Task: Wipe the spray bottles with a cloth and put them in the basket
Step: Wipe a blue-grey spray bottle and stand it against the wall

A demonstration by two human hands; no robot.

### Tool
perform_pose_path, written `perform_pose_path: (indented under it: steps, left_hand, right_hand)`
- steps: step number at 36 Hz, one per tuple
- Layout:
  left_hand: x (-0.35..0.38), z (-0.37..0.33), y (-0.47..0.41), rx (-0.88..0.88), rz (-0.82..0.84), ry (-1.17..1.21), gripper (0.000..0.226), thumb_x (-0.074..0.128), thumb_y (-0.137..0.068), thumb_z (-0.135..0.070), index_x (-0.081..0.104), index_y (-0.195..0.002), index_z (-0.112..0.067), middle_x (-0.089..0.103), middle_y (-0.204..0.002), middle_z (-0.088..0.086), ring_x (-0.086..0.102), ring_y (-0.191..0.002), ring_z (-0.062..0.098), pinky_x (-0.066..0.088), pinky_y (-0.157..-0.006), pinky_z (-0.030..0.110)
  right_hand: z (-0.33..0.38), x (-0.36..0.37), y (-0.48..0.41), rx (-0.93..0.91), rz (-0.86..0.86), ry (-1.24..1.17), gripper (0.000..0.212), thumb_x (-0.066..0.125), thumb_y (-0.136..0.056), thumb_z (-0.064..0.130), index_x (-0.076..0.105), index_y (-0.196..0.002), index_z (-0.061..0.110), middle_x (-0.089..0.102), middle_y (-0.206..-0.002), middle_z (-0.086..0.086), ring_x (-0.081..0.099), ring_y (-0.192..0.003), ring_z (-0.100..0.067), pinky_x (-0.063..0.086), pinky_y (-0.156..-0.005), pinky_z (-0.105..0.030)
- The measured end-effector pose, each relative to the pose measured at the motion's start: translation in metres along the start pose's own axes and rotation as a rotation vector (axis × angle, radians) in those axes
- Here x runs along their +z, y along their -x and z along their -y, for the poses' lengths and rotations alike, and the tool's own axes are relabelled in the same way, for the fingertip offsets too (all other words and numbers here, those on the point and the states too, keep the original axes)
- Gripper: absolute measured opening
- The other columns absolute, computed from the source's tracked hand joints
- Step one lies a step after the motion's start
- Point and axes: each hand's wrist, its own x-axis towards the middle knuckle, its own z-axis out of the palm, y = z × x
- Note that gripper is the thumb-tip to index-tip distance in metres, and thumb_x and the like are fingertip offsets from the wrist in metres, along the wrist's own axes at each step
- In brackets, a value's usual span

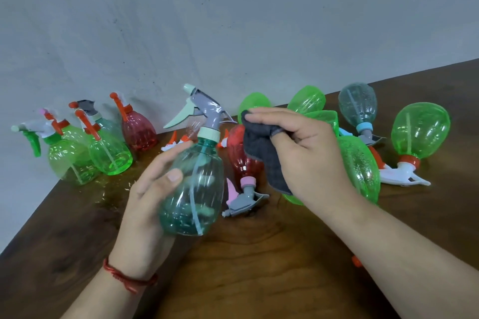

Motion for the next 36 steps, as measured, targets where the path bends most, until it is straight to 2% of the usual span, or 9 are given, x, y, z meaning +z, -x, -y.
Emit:
perform_pose_path:
  steps: [4, 8, 12, 17, 23, 26, 28, 32, 36]
  left_hand:
    - [-0.007, 0.001, -0.003, 0.094, -0.156, -0.079, 0.048, 0.059, -0.091, -0.029, 0.063, -0.139, -0.025, 0.072, -0.131, 0.005, 0.076, -0.109, 0.027, 0.066, -0.074, 0.04]
    - [-0.016, 0.01, -0.007, 0.078, -0.114, -0.131, 0.057, 0.062, -0.093, -0.042, 0.055, -0.147, -0.024, 0.068, -0.138, 0.005, 0.07, -0.123, 0.026, 0.063, -0.089, 0.038]
    - [-0.027, 0.015, -0.013, 0.012, -0.004, -0.188, 0.051, 0.062, -0.095, -0.033, 0.057, -0.144, -0.024, 0.07, -0.134, 0.001, 0.068, -0.123, 0.023, 0.057, -0.101, 0.043]
    - [-0.048, 0.001, -0.017, 0.019, 0.026, -0.385, 0.063, 0.072, -0.091, -0.04, 0.053, -0.15, -0.027, 0.066, -0.144, -0.007, 0.062, -0.134, 0.017, 0.051, -0.111, 0.047]
    - [-0.082, -0.008, -0.03, -0.013, -0.183, -0.616, 0.059, 0.085, -0.084, -0.045, 0.051, -0.133, -0.048, 0.06, -0.136, -0.03, 0.054, -0.134, -0.004, 0.044, -0.108, 0.026]
    - [-0.099, -0.002, -0.034, -0.063, -0.262, -0.72, 0.062, 0.087, -0.086, -0.038, 0.048, -0.134, -0.045, 0.057, -0.141, -0.023, 0.052, -0.134, 0.001, 0.044, -0.114, 0.033]
    - [-0.108, 0.003, -0.035, -0.111, -0.282, -0.752, 0.066, 0.087, -0.087, -0.039, 0.047, -0.139, -0.037, 0.058, -0.143, -0.017, 0.053, -0.134, 0.003, 0.045, -0.116, 0.036]
    - [-0.119, 0.009, -0.036, -0.165, -0.276, -0.795, 0.071, 0.085, -0.09, -0.036, 0.044, -0.148, -0.029, 0.058, -0.145, -0.013, 0.054, -0.132, 0.005, 0.042, -0.109, 0.025]
    - [-0.127, 0.004, -0.037, -0.201, -0.276, -0.823, 0.067, 0.075, -0.098, -0.022, 0.043, -0.158, -0.025, 0.057, -0.133, -0.013, 0.054, -0.121, 0.004, 0.034, -0.089, -0.002]
  right_hand:
    - [0.011, 0.008, 0.008, 0.036, 0.041, -0.041, 0.05, 0.05, -0.095, -0.015, 0.082, -0.111, 0.021, 0.077, -0.118, 0.015, 0.066, -0.122, -0.004, 0.05, -0.111, -0.03]
    - [0.012, 0.025, 0.026, 0.205, 0.321, 0.01, 0.059, 0.051, -0.096, -0.007, 0.078, -0.119, 0.04, 0.076, -0.117, 0.021, 0.071, -0.115, -0.023, 0.055, -0.105, -0.049]
    - [0.009, 0.032, 0.036, 0.205, 0.446, 0.114, 0.066, 0.049, -0.094, -0.012, 0.073, -0.131, 0.037, 0.065, -0.133, 0.032, 0.052, -0.13, 0.017, 0.033, -0.113, -0.006]
    - [0.007, 0.049, 0.036, 0.306, 0.444, 0.139, 0.065, 0.048, -0.097, -0.009, 0.071, -0.131, 0.042, 0.065, -0.131, 0.037, 0.053, -0.129, 0.016, 0.037, -0.115, -0.016]
    - [0.022, 0.095, 0.009, 0.312, 0.587, 0.309, 0.074, 0.048, -0.096, 0.0, 0.047, -0.15, 0.052, 0.054, -0.148, 0.03, 0.06, -0.098, 0.018, 0.041, -0.078, -0.001]
    - [0.029, 0.122, -0.002, 0.296, 0.7, 0.38, 0.076, 0.047, -0.097, 0.001, 0.04, -0.146, 0.06, 0.053, -0.153, 0.02, 0.068, -0.097, 0.0, 0.053, -0.083, -0.017]
    - [0.027, 0.139, -0.004, 0.295, 0.757, 0.424, 0.072, 0.046, -0.098, 0.001, 0.044, -0.144, 0.057, 0.055, -0.149, 0.014, 0.073, -0.087, -0.008, 0.057, -0.068, -0.02]
    - [0.018, 0.168, -0.002, 0.261, 0.84, 0.517, 0.079, 0.048, -0.095, -0.005, 0.045, -0.153, 0.049, 0.036, -0.164, 0.02, 0.054, -0.134, -0.009, 0.043, -0.083, -0.005]
    - [0.012, 0.188, -0.009, 0.248, 0.882, 0.581, 0.082, 0.052, -0.095, -0.006, 0.042, -0.156, 0.048, 0.031, -0.168, 0.017, 0.047, -0.143, -0.014, 0.038, -0.094, -0.011]
